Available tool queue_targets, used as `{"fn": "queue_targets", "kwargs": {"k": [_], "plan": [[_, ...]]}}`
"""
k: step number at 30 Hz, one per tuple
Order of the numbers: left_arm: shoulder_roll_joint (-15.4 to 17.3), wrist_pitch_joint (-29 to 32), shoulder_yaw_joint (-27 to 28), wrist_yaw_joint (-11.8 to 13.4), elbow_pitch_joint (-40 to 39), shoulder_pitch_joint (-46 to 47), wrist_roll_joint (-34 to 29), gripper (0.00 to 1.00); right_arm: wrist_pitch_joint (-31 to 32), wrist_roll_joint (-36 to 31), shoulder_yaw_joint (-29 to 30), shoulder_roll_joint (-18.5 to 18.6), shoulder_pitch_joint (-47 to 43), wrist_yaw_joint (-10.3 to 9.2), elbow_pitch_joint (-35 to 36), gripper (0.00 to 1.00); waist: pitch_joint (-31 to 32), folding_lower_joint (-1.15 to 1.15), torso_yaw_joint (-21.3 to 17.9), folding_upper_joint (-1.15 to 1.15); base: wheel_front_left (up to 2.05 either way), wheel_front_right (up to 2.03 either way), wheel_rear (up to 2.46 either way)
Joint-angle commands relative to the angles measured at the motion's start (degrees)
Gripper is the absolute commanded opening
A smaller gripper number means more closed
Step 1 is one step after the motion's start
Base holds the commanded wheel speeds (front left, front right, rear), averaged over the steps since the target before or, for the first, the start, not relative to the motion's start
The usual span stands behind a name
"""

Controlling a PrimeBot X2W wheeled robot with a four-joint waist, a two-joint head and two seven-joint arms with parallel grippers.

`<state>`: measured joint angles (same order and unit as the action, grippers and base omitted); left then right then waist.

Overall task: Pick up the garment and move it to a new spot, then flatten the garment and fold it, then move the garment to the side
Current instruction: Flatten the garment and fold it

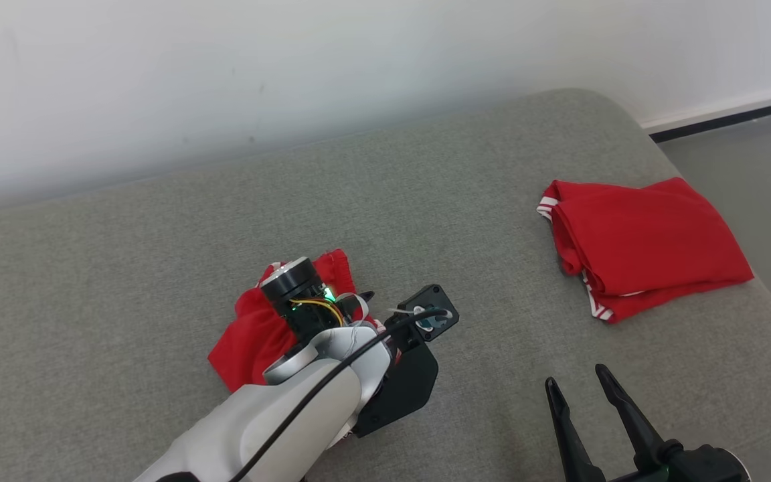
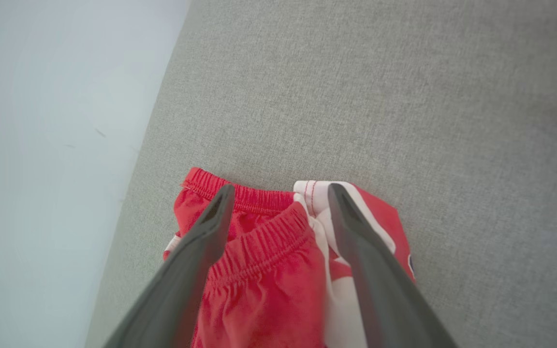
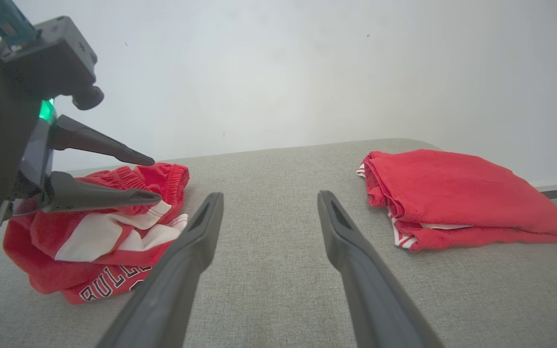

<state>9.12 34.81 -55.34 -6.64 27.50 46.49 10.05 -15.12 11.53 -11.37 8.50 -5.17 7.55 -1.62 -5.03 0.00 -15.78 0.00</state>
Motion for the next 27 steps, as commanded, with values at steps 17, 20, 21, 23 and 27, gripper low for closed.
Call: {"fn": "queue_targets", "kwargs": {"k": [17, 20, 21, 23, 27], "plan": [[1.60, 6.03, -5.71, -0.78, 5.55, 1.06, 3.71, 0.00, -0.04, 0.62, 1.62, -0.18, -1.27, -0.12, 0.35, 1.00, 0.73, 0.00, 0.51, 0.00, 0.00, 0.00, 0.00], [0.73, -0.16, -1.43, -0.72, 3.85, -1.04, 9.49, 0.00, -0.04, 0.68, 1.61, -0.28, -1.14, -0.12, 0.17, 1.00, 1.40, 0.00, 1.11, 0.00, 0.00, 0.00, 0.00], [-0.52, -2.77, 1.16, -0.73, 3.18, -1.54, 12.52, 0.00, -0.04, 0.71, 1.56, -0.31, -1.13, -0.12, 0.04, 1.00, 1.78, 0.00, 1.27, 0.00, 0.00, 0.00, 0.00], [-1.42, -8.16, 6.83, -0.70, 2.34, -0.64, 18.09, 0.00, -0.04, 0.79, 0.94, -0.48, -0.67, -0.12, -0.07, 1.00, 2.70, 0.00, 1.04, 0.00, 0.00, 0.00, 0.00], [-2.86, -11.04, 14.05, -0.62, 2.12, 1.05, 25.41, 0.00, -0.04, 0.87, 0.86, -0.81, -0.65, -0.12, -0.15, 1.00, 3.91, 0.00, 0.28, 0.00, 0.00, 0.00, 0.00]]}}
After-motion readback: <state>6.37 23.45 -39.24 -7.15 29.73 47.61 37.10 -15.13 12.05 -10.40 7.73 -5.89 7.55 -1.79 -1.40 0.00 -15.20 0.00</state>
